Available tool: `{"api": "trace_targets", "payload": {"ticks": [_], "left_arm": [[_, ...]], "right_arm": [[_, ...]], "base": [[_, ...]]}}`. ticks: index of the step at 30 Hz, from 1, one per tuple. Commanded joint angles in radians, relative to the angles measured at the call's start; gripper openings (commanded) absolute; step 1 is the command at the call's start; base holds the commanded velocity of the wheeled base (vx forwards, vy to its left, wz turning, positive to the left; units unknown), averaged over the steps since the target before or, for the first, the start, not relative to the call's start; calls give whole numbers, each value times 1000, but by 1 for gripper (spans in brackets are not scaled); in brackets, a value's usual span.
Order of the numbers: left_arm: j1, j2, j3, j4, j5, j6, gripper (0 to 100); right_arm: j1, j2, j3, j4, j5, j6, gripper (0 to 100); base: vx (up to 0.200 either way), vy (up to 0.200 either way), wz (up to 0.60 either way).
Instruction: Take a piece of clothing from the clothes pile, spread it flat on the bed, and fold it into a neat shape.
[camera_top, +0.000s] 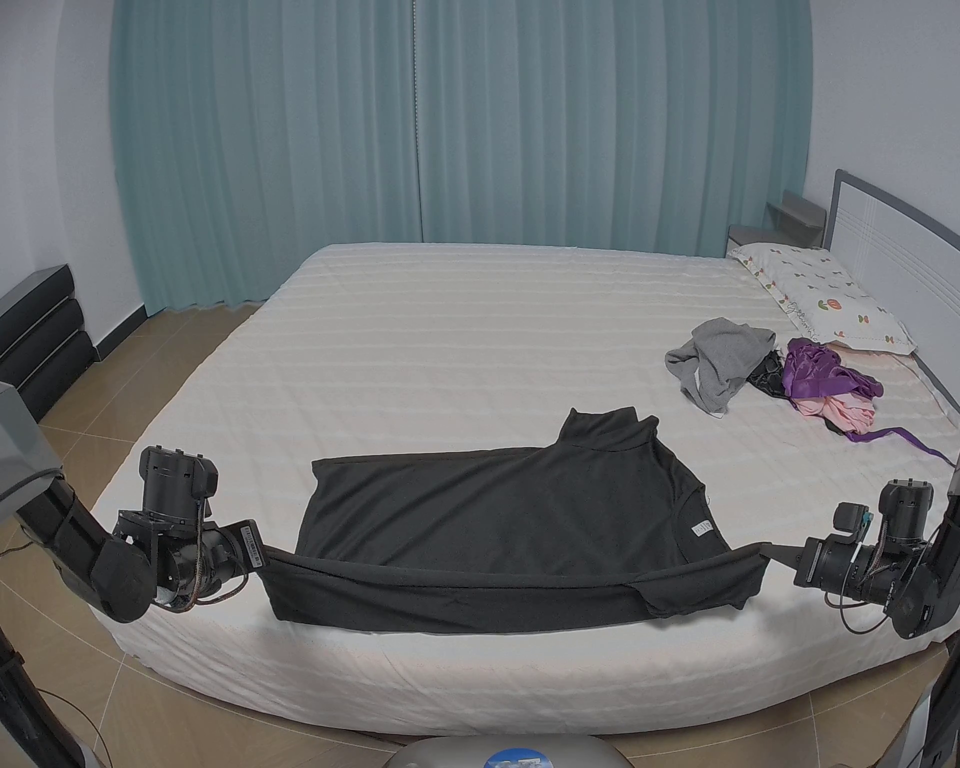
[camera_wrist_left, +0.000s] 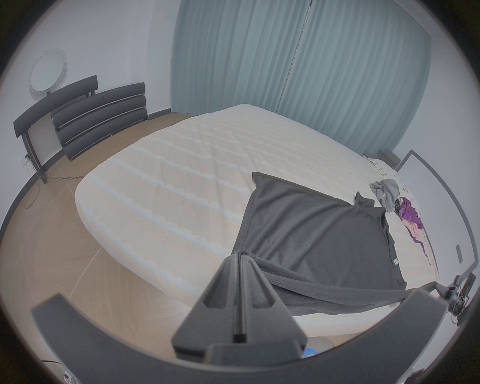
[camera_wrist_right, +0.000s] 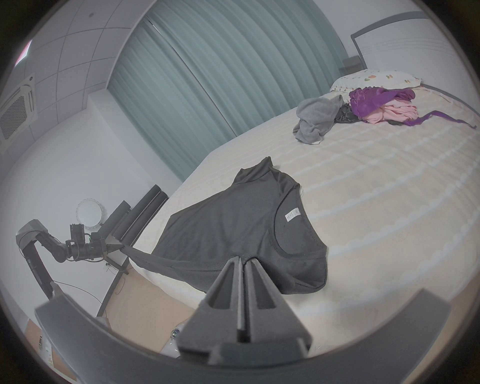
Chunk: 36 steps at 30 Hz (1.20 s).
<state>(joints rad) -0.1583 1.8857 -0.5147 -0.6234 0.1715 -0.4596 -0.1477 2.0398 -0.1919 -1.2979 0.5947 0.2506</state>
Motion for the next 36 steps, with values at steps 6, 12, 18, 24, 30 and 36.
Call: {"api": "trace_targets", "payload": {"ticks": [6,12,18,24,30,36], "left_arm": [[0,-36,19,-1,-1,-2,0],[-6,-37,45,-2,-3,-1,0],[-10,-39,47,-2,-3,-2,0],[-10,-33,36,-2,-3,-1,0],[-6,3,-4,-2,-4,-5,0],[-3,49,-48,-1,-9,-10,0]], "right_arm": [[-1,-75,39,-3,8,10,0],[-10,-96,85,-3,11,10,0],[-29,-85,124,-14,13,4,0],[-36,-73,115,-14,16,9,0],[-13,-15,45,-15,11,16,0],[-9,22,-6,-14,5,18,0]], "base": [[0,0,0],[0,0,0],[0,0,0],[0,0,0],[0,0,0],[0,0,0]]}}
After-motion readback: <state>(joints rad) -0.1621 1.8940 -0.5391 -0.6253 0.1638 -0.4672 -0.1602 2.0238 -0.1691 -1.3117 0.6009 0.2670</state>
